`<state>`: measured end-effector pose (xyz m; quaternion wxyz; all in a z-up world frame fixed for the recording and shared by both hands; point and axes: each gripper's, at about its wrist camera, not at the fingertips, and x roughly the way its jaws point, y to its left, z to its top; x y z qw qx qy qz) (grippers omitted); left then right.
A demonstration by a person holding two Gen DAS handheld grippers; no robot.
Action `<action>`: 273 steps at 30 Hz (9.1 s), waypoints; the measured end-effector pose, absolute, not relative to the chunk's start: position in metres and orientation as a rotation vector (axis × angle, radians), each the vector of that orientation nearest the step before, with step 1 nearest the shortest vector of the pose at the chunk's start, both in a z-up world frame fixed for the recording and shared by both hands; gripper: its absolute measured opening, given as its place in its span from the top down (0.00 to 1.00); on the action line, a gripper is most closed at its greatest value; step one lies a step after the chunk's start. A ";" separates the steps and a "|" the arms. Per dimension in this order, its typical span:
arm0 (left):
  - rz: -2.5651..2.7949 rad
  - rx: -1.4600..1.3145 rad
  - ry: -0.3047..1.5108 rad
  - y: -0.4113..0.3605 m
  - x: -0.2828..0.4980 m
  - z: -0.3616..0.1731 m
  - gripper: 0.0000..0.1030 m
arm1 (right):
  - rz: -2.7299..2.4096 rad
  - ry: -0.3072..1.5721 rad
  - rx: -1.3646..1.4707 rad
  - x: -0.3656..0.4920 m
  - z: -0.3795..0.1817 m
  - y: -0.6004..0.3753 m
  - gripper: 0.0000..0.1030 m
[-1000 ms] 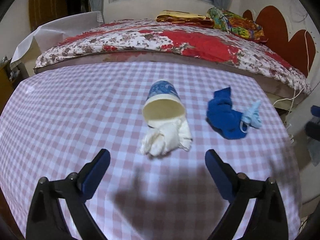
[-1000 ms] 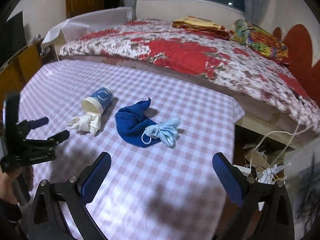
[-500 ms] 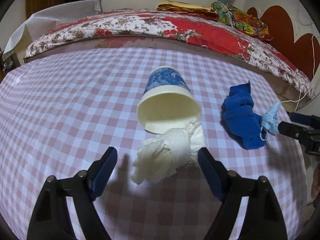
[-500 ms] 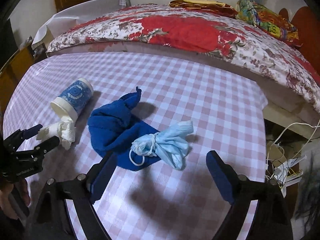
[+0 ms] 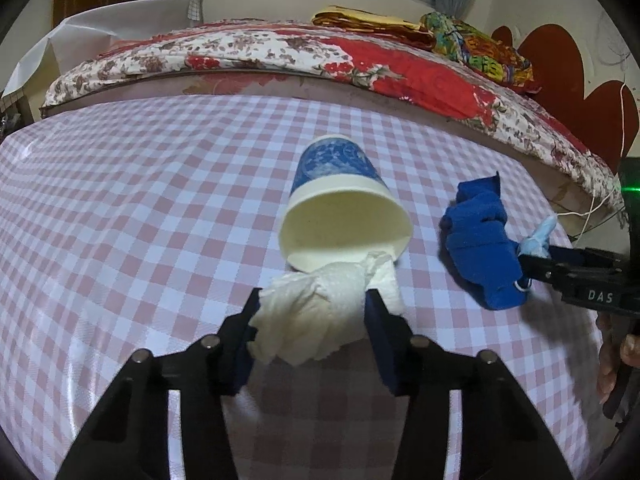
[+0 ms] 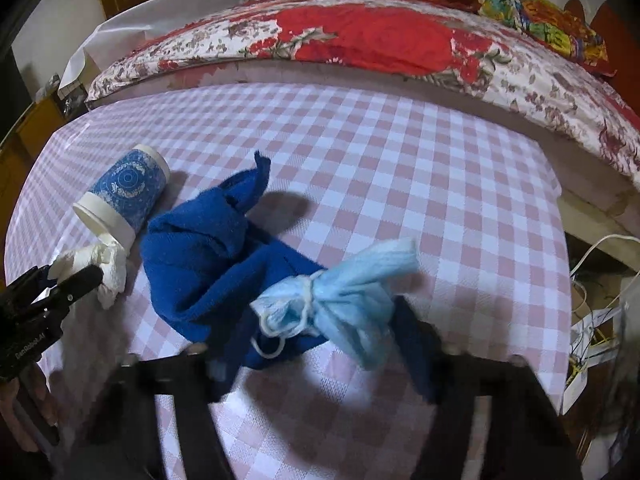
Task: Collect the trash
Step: 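Grasp the white glove with the left tool while the right tool grasps the light blue mask, then carry the glove and mask in both tools over the black bin, then open the left tool over the bin while the right tool releases the mask, then move both open tools back over the cup and blue cloth, then grasp the blue-patterned paper cup with the left tool while the right tool grasps the blue cloth, then carry the cup and blue cloth in both tools over the black bin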
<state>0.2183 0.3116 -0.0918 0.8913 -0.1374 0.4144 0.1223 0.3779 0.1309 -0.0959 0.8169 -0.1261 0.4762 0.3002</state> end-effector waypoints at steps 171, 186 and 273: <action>-0.064 -0.022 0.757 -0.011 0.128 0.015 0.02 | 0.261 0.858 -0.050 0.152 0.015 -0.225 0.00; 0.265 -0.121 0.717 0.169 0.115 0.012 0.02 | 0.578 0.854 -0.311 0.183 0.047 -0.035 0.00; 0.052 -0.056 0.650 0.124 0.150 0.023 0.41 | 0.619 0.701 -0.192 0.210 0.049 -0.044 0.77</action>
